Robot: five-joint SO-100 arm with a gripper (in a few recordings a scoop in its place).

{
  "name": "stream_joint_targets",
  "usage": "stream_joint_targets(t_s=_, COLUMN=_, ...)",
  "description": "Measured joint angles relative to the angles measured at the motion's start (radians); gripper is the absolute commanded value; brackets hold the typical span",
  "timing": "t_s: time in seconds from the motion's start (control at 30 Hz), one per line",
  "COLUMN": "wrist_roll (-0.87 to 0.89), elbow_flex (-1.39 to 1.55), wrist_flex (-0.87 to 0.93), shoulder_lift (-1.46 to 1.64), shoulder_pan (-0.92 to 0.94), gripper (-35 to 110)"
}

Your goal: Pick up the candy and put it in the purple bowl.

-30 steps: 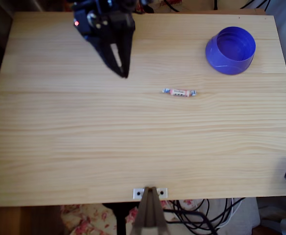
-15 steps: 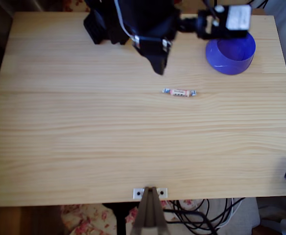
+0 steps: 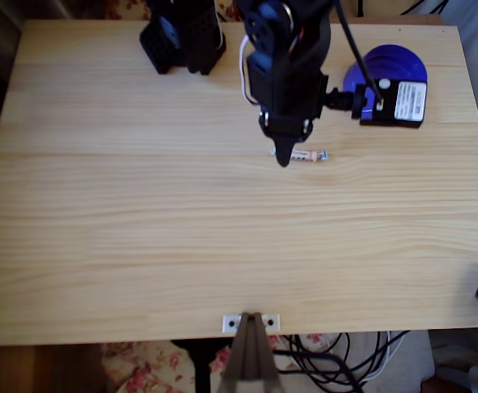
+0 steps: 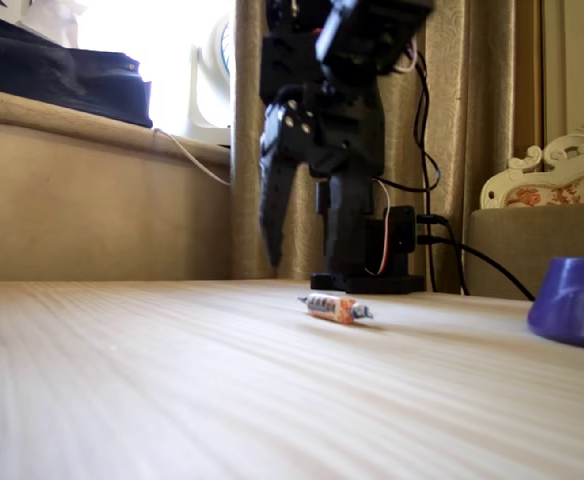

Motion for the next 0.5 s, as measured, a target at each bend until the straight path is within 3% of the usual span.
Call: stream_joint_targets(t_s=0.5, wrist_roll=0.107, elbow_flex=-0.017, wrist_flex=-0.094, shoulder_lift=-0.091, shoulder_pan=-0.048, gripper=20)
